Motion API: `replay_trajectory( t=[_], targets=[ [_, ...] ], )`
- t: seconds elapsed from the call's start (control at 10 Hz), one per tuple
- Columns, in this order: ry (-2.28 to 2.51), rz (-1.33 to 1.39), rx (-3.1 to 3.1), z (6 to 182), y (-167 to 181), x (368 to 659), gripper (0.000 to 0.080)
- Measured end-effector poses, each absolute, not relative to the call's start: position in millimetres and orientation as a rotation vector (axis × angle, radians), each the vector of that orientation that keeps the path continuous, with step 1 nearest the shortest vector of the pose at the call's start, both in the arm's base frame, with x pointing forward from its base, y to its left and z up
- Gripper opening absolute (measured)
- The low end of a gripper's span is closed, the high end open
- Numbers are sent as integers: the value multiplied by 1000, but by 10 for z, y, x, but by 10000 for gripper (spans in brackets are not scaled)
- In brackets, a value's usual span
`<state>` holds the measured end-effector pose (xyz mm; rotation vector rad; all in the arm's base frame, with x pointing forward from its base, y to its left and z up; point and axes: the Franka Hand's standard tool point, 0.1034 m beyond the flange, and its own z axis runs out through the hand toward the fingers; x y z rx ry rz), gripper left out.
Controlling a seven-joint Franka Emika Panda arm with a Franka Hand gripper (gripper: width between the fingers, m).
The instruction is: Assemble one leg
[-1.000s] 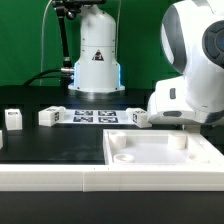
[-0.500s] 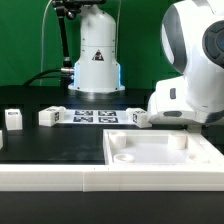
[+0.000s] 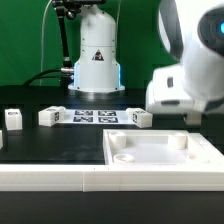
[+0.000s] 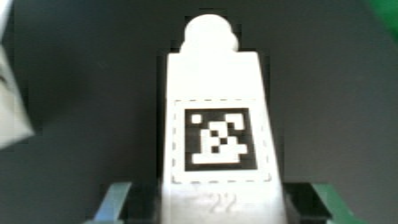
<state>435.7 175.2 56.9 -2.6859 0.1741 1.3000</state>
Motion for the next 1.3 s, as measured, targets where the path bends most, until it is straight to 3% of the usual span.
replay_trajectory(
  t=[0.1, 0.3, 0.6, 0.8, 1.3],
  targets=[
    [146, 1322, -2676, 733, 1781, 4418, 292],
    [90, 1324, -2653, 865, 1764, 4577, 292],
    [96, 1285, -2670, 830, 1783, 4601, 294],
    [36, 1072, -2724, 783, 1711, 4767, 294],
    [-4, 576, -2868, 1332, 1321, 4939, 294]
  ],
)
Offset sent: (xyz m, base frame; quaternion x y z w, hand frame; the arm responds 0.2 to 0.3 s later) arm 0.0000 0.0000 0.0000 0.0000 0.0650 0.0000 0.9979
